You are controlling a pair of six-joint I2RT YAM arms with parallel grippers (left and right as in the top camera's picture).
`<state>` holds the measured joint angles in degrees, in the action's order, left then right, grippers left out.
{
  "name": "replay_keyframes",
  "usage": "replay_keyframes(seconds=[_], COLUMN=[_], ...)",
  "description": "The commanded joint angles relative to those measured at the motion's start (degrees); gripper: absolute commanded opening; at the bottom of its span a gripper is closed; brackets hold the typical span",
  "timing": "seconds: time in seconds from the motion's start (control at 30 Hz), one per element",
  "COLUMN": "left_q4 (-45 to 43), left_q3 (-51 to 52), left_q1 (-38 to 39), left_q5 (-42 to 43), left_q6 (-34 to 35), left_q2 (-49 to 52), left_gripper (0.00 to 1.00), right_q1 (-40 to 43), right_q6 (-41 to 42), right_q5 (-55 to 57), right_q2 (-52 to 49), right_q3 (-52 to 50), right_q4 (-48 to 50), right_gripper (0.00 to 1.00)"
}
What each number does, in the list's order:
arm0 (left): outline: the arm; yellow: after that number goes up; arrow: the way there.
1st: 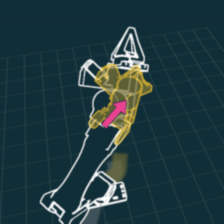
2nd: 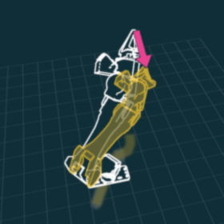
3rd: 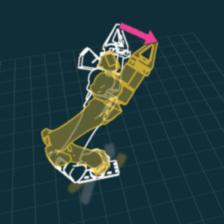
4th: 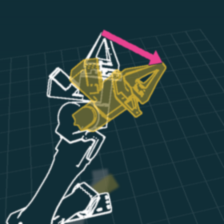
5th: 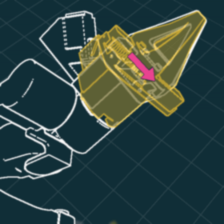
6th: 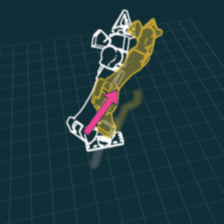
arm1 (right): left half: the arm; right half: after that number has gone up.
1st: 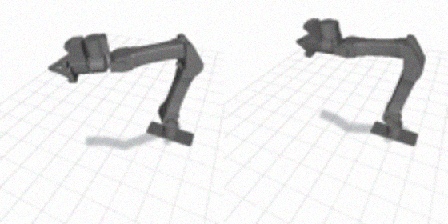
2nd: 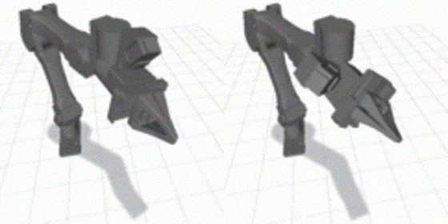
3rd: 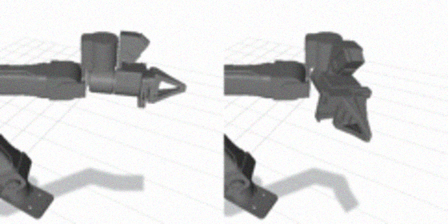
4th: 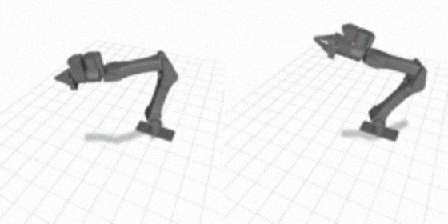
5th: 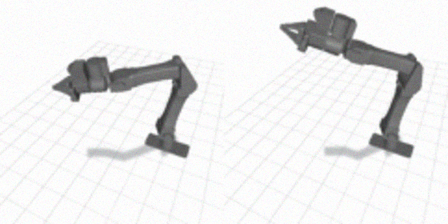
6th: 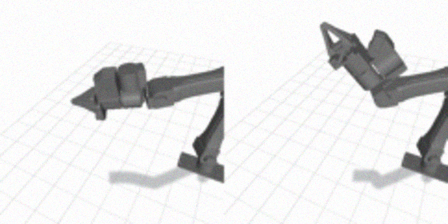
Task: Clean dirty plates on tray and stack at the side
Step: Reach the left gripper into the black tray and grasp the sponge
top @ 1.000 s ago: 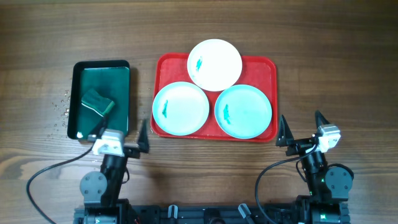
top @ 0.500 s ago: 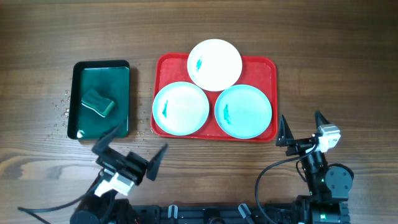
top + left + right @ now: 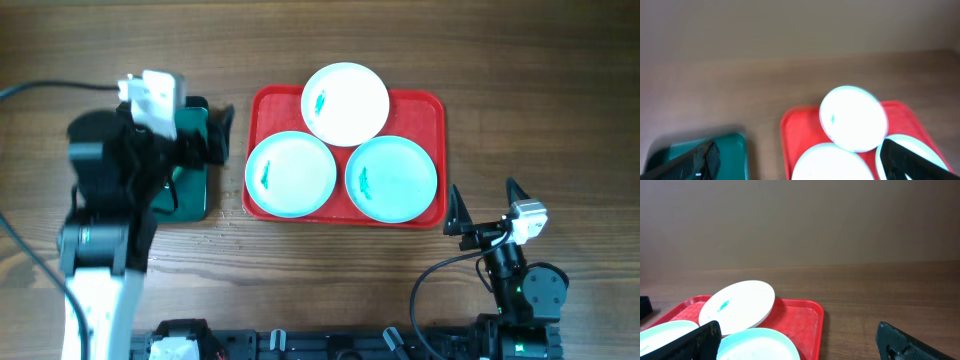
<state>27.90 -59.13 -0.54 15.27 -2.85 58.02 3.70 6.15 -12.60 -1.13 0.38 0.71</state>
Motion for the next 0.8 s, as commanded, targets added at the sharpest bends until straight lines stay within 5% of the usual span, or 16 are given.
replay_keyframes(seconds=[0.0, 0.1, 0.27, 0.3, 0.4, 0.77], left_q4=[11.4, 23.1, 25.1, 25.1, 28.4, 25.1], left_q3=[-12.6, -23.3, -24.5, -24.5, -24.5, -24.4], left_q1=[-3.9, -8.7, -11.3, -11.6, -13.5, -14.5], left_q5=[-18.1, -17.0, -5.1, -6.8, -20.5, -24.0], left_q6=[17.0, 20.1, 20.1, 22.2, 43.4, 45.3], left_q2=[11.1, 22.0, 31.9, 33.2, 38.2, 51.8], left_gripper=[1.0, 1.0, 1.0, 1.0, 1.0, 1.0], right_q1=[0.3, 0.3, 0.3, 0.3, 0.3, 0.3], right_q6=[0.4, 0.4, 0.4, 0.4, 0.4, 0.4], right_q5=[0.2, 0.2, 0.2, 0.2, 0.2, 0.2], right_q2=[0.1, 0.1, 0.1, 0.1, 0.1, 0.1], right_q3=[-0.1, -0.1, -0.1, -0.1, -0.1, -0.1], right_q4=[0.2, 0.2, 0.2, 0.2, 0.2, 0.3], right_gripper=[1.0, 1.0, 1.0, 1.0, 1.0, 1.0])
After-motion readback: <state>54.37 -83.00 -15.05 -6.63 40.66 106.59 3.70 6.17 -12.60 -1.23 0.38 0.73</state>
